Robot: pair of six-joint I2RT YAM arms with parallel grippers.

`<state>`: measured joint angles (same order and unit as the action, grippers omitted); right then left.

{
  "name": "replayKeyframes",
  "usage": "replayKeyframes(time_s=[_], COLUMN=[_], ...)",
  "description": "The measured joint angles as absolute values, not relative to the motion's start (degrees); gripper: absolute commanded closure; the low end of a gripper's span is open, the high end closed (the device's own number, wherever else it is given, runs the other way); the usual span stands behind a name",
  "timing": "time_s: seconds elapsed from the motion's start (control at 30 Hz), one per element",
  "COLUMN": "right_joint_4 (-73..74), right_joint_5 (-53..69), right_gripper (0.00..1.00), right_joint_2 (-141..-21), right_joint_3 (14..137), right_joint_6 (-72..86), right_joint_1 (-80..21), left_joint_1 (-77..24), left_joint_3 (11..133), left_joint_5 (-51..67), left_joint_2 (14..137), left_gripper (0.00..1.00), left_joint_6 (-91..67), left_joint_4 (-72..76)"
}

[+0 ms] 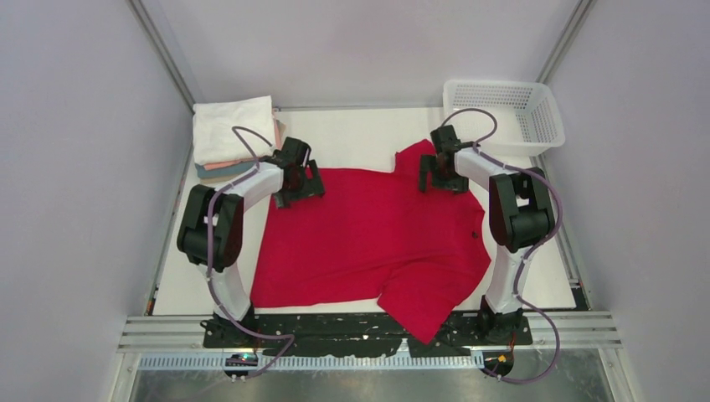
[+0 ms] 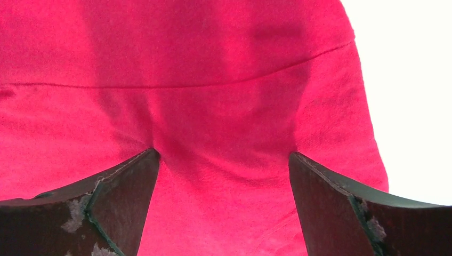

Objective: Fold and stack the t-shirts
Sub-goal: Flatten out the tshirt

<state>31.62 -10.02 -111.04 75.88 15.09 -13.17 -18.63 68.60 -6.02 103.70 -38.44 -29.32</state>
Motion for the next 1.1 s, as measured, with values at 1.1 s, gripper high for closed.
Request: replayKeyframes(time_s=[1.1], right_joint_4=[47.3], right_joint_5=[1.1], right_gripper=[0.05], right_joint_2=[-128.9], right_joint_3=[105.7], right_joint_6=[6.6], right_joint_1=[-4.9], left_joint_1=[-14.7], left_joint_3=[96.6], left_joint_5=[3.3], left_joint_2=[123.0], left_gripper=[0.0], left_joint_6=[-35.3], left_joint_4=[-36.4])
